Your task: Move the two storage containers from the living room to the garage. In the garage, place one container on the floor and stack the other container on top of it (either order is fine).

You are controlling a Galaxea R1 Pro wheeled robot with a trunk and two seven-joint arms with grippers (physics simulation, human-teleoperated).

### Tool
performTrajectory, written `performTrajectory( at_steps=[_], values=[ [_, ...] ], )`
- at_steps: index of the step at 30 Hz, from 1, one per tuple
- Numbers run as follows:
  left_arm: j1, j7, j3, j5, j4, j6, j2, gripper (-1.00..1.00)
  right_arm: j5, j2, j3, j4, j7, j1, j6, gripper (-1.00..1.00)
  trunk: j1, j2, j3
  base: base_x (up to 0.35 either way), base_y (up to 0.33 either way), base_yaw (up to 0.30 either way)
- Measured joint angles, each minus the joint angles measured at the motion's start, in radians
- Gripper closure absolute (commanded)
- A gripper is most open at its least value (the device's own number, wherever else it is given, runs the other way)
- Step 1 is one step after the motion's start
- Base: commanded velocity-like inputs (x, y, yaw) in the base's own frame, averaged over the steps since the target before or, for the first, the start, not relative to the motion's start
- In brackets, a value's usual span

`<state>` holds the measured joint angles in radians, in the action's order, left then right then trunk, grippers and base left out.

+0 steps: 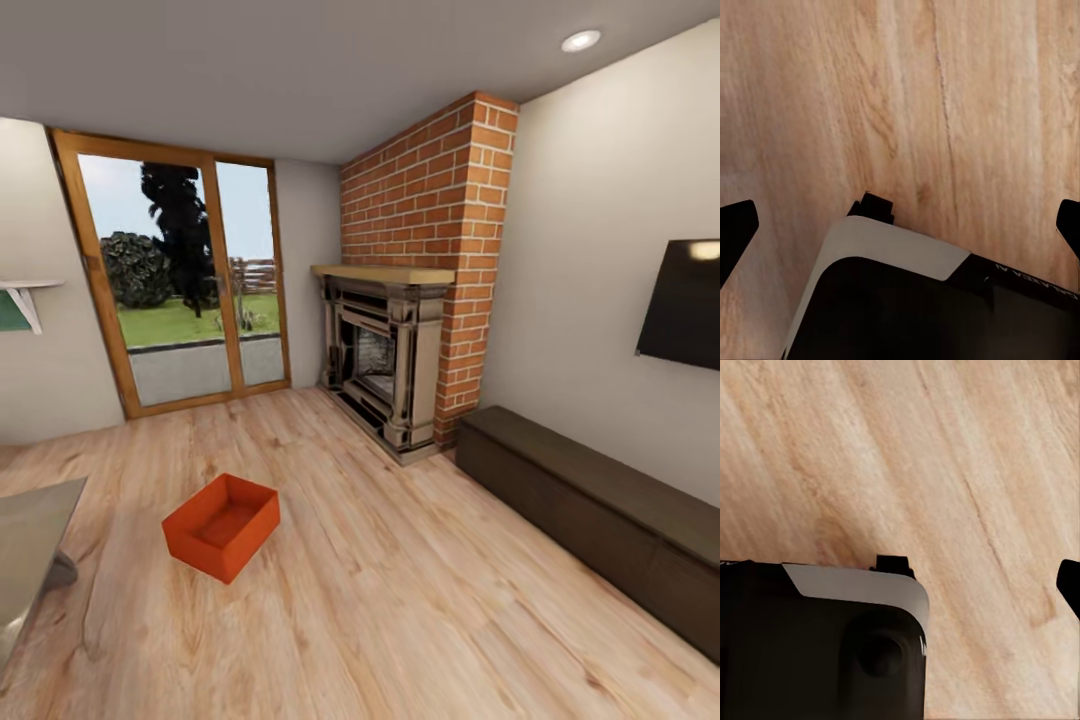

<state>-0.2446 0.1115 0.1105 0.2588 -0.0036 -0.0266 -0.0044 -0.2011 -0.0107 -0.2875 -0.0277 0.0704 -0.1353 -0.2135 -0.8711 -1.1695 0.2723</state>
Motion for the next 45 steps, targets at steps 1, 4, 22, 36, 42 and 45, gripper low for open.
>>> performTrajectory(
  at_steps=[1, 4, 22, 36, 42, 45],
  values=[
    [0.000, 0.000, 0.000, 0.000, 0.000, 0.000, 0.000, -1.00, 0.000, 0.000, 0.000, 0.000, 0.000, 0.000, 0.000, -1.00, 0.000, 0.000, 0.000, 0.322, -0.014, 0.268],
    [0.000, 0.000, 0.000, 0.000, 0.000, -0.001, -0.001, -1.00, 0.000, 0.000, 0.000, 0.000, 0.000, 0.000, 0.000, -1.00, 0.000, 0.000, 0.000, 0.321, -0.058, 0.268],
    [0.000, 0.000, 0.000, 0.000, 0.000, -0.001, -0.001, -1.00, 0.010, 0.003, -0.010, 0.000, 0.010, 0.000, 0.000, -1.00, 0.000, 0.000, 0.000, 0.296, -0.153, 0.106],
    [0.000, 0.000, 0.000, 0.001, 0.000, -0.001, -0.001, -1.00, 0.012, -0.005, -0.011, 0.000, 0.011, 0.000, 0.002, -1.00, 0.000, 0.000, 0.000, 0.289, -0.174, 0.000],
    [0.000, 0.000, 0.000, 0.001, 0.000, -0.001, -0.001, -1.00, 0.011, -0.009, -0.011, 0.000, 0.007, 0.000, 0.002, -1.00, 0.000, 0.000, 0.000, 0.289, -0.174, 0.000],
    [0.000, 0.000, 0.000, 0.001, 0.000, -0.001, -0.001, -1.00, 0.012, -0.009, -0.011, 0.000, 0.007, 0.000, 0.001, -1.00, 0.000, 0.000, 0.000, 0.289, -0.174, 0.000]
  ],
)
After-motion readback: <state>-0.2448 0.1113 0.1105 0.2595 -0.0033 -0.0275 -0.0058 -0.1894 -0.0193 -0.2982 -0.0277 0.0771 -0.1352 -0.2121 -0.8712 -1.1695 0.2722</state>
